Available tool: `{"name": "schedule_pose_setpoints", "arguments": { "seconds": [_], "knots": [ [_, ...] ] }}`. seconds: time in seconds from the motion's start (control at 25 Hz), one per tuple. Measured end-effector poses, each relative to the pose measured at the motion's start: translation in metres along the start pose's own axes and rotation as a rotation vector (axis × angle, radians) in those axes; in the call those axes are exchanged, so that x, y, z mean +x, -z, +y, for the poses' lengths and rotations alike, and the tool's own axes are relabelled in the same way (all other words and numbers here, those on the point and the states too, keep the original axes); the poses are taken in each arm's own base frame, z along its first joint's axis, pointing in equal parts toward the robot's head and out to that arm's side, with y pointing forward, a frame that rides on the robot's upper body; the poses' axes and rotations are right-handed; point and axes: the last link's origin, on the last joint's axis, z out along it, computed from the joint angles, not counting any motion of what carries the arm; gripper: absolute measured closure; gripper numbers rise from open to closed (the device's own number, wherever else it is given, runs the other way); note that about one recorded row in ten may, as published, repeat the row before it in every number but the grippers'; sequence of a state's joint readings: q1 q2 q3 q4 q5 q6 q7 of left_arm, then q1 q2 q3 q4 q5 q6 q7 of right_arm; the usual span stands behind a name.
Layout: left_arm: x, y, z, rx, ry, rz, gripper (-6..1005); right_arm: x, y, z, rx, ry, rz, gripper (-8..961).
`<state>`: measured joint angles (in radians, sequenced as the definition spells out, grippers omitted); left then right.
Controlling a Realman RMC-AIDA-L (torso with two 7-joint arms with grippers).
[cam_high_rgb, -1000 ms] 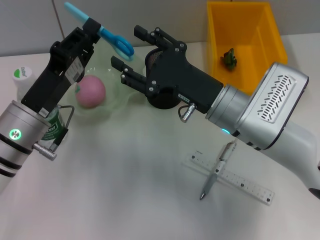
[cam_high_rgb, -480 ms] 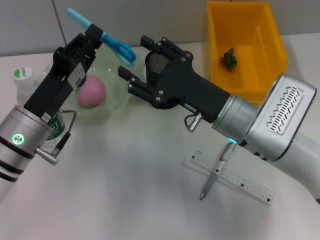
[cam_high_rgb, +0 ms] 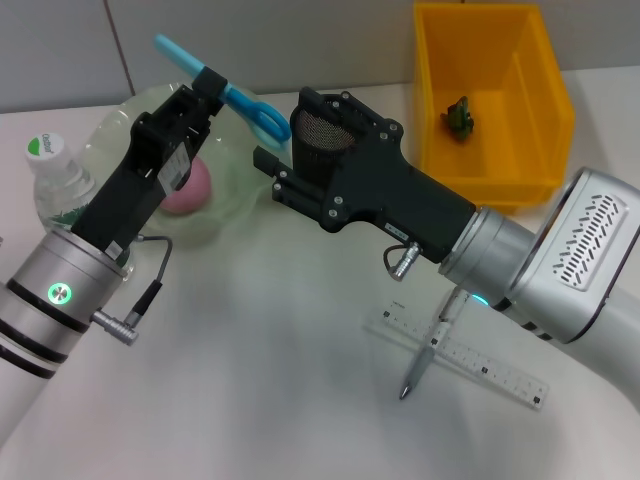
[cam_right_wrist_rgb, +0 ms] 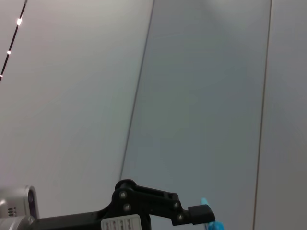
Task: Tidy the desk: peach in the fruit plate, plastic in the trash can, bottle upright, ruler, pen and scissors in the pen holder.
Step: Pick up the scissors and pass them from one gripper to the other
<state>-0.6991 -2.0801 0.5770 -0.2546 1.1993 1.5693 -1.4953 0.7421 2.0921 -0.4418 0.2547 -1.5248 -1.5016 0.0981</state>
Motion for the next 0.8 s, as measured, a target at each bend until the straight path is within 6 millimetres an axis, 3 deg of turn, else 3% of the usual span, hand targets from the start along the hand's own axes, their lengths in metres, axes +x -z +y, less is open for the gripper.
{"name": "schedule_pose_setpoints", "arguments": {
  "seconds": [0.8],
  "knots": [
    [-0.0059, 0.0013, -0.0012, 0.009, -0.009, -0.004, 734, 0.0043, 0.0014, -0.0001, 0.003, 0.000, 0.029, 408]
  ]
}}
